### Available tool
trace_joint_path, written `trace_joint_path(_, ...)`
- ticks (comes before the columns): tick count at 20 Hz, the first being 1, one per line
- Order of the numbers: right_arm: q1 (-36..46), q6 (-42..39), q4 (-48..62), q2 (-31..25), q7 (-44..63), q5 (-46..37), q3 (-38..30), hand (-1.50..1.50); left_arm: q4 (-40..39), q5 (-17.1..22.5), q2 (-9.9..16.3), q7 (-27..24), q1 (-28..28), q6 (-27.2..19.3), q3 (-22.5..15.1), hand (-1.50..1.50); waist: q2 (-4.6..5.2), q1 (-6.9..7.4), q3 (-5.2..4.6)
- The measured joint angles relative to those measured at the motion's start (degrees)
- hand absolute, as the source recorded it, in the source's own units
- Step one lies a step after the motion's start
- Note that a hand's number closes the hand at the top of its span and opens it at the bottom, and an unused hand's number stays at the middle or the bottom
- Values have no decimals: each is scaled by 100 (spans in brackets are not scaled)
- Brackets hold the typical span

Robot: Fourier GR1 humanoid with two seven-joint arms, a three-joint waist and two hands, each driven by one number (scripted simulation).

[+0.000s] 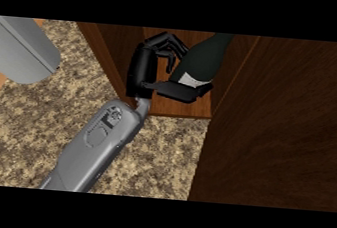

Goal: Pick up the wine, place it into the cabinet and close the cabinet

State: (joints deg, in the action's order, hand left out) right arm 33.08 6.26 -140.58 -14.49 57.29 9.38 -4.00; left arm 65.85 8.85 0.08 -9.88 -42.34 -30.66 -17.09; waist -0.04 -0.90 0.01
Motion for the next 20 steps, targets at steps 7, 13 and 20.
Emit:
trace_joint_path(7, -73, -43, 103, 60, -93, -13, 94, -150, -680, 351, -5, -617, -31, -83, -106, 150, 9, -29, -2)
trace_joint_path(13, 24, -65, 169, 103, -137, 29, 25, -150, -1349, 852, -7, -1102, -171, -175, -238, 150, 18, -57, -2)
trace_joint_path(20, -42, -169, 184, 100, -204, 97, -31, -150, -2265, 1163, -7, -1737, -231, -175, -476, 150, 23, -83, -2)
